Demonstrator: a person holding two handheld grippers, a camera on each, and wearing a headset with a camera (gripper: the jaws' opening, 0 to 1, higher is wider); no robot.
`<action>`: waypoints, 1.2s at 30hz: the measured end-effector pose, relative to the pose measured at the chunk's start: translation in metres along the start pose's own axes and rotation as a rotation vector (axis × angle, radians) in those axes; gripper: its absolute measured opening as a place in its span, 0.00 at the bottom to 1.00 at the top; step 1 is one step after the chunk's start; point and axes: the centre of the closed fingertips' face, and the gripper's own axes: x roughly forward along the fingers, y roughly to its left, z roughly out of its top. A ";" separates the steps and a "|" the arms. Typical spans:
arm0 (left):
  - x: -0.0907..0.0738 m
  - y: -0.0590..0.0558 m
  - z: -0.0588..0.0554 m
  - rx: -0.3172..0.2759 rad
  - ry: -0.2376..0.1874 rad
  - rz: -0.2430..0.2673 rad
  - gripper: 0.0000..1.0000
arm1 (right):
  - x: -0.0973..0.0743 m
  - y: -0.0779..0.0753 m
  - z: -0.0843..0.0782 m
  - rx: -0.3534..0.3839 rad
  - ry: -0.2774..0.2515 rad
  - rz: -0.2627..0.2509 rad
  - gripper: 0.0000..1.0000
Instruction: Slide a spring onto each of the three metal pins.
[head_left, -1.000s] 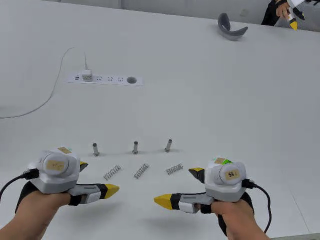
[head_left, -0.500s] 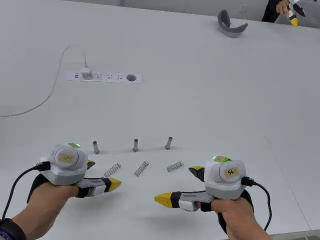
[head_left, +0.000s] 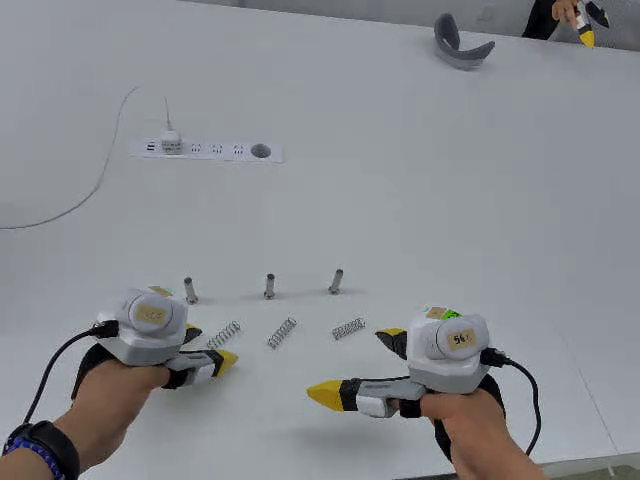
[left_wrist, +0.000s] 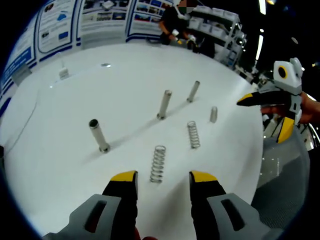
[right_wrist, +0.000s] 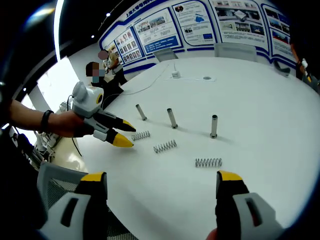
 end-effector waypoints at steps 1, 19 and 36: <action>0.000 0.000 0.001 -0.001 -0.002 0.002 0.40 | 0.000 0.000 0.000 0.000 0.000 0.000 0.91; 0.011 0.007 0.000 0.107 0.038 0.063 0.15 | 0.000 0.000 0.001 -0.004 -0.001 0.005 0.91; -0.011 0.004 0.004 0.090 0.019 0.043 0.11 | 0.003 0.014 0.007 -0.002 -0.020 0.061 0.88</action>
